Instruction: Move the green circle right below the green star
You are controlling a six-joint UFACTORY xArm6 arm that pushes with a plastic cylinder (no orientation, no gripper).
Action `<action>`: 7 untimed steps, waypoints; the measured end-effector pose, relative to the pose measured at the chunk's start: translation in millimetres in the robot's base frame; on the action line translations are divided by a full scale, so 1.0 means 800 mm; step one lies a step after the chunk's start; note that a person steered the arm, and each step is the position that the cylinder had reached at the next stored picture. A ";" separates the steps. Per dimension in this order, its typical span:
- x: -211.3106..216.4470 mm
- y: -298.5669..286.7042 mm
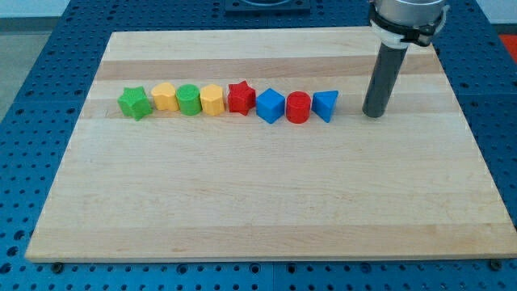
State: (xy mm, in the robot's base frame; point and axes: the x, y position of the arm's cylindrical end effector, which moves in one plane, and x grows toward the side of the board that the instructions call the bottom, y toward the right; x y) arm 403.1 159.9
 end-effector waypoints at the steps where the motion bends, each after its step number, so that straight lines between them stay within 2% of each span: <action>1: 0.000 0.000; 2: 0.020 -0.016; 5: 0.171 -0.187; 7: 0.220 -0.288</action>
State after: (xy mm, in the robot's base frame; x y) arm 579.4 -70.7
